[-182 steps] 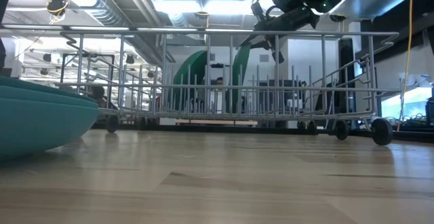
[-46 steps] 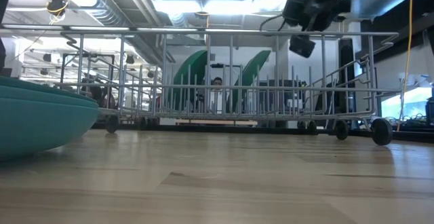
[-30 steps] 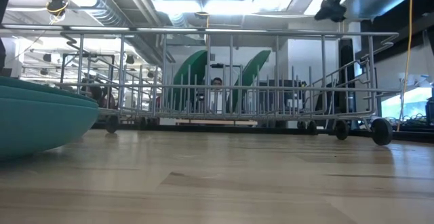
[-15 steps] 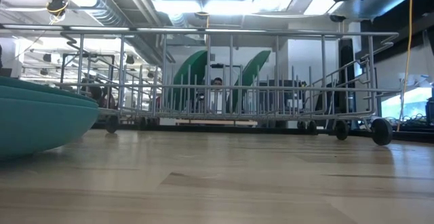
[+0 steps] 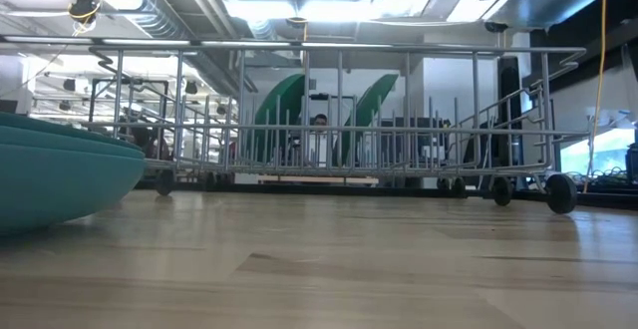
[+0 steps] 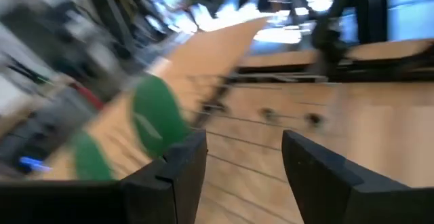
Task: Sort dishes
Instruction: Put the top green plate in the dish rack
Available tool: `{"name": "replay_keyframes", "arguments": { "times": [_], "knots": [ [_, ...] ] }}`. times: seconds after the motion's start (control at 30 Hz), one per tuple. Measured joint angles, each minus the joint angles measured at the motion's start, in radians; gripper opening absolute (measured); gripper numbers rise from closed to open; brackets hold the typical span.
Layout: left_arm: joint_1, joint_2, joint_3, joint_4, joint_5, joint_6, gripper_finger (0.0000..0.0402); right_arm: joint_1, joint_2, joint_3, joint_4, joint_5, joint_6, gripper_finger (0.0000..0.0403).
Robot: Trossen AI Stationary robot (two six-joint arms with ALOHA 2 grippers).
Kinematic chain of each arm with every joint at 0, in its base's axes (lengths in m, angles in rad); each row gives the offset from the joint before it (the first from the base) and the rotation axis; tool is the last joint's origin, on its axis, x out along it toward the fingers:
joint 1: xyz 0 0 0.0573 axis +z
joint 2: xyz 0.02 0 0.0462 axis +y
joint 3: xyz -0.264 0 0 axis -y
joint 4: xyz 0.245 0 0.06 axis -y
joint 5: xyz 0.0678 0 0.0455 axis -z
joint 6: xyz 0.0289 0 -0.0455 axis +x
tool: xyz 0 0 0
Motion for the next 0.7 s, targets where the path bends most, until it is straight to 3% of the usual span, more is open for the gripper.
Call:
{"name": "replay_keyframes", "arguments": {
  "times": [0.47, 0.7],
  "knots": [
    [-0.062, 0.000, 0.000, -0.015, 0.545, -0.467, 0.0182, 0.000, 0.000, 0.000, -0.011, -0.001, 0.000, 0.0340],
    [-0.084, 0.003, -0.061, -0.133, 0.796, -0.848, 0.0182, 0.000, 0.005, 0.000, -0.059, -0.011, 0.000, 0.0340]
  ]
}}
